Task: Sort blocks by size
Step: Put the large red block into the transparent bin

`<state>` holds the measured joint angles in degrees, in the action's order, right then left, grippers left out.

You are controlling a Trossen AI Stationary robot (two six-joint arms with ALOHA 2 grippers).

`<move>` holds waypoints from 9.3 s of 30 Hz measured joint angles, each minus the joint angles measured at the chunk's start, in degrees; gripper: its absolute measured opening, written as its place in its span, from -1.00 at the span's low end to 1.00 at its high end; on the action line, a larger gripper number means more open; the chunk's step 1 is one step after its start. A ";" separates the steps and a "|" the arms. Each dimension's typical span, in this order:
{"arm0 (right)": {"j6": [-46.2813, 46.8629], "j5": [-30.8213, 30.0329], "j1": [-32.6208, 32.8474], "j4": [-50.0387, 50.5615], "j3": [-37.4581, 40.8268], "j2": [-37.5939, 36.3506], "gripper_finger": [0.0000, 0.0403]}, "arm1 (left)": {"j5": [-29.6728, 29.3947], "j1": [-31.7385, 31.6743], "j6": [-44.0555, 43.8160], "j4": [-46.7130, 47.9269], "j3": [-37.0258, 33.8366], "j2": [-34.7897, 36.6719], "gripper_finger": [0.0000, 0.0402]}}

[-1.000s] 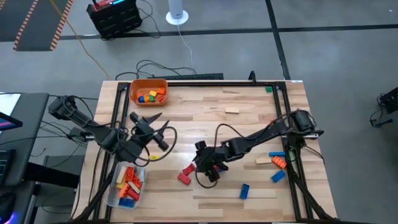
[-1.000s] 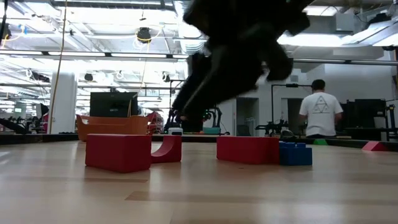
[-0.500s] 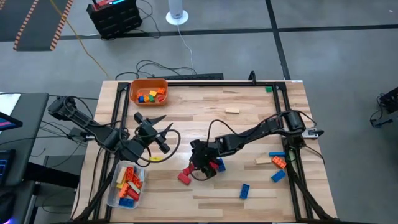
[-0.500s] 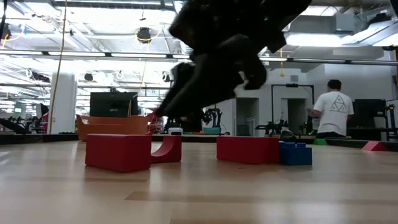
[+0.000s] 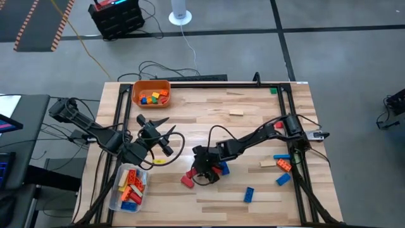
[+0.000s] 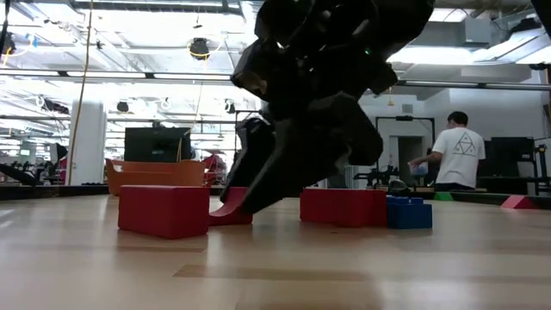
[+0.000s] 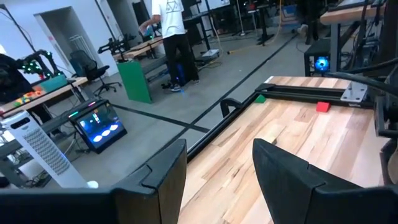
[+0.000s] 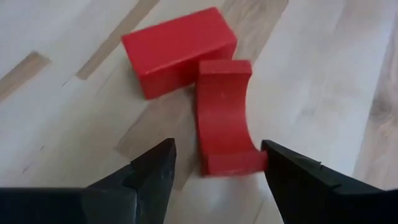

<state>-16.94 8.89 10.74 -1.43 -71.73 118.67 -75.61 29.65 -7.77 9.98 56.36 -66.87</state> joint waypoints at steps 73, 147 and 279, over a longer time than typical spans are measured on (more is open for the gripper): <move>13.96 18.42 -11.09 -9.03 15.15 -25.68 -0.18 | 31.09 -4.65 48.33 -9.77 1.01 -22.88 -0.11; 17.47 -12.38 6.40 26.94 15.13 -28.33 0.19 | 61.83 6.28 -34.08 32.15 5.16 -16.36 -0.11; 35.07 -29.77 23.47 39.55 15.13 -31.28 0.19 | 60.48 -10.79 -10.42 9.25 20.85 -44.76 0.48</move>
<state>18.13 -20.88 34.21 38.13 -56.60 87.39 -15.14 18.86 -18.19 19.22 77.21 -111.63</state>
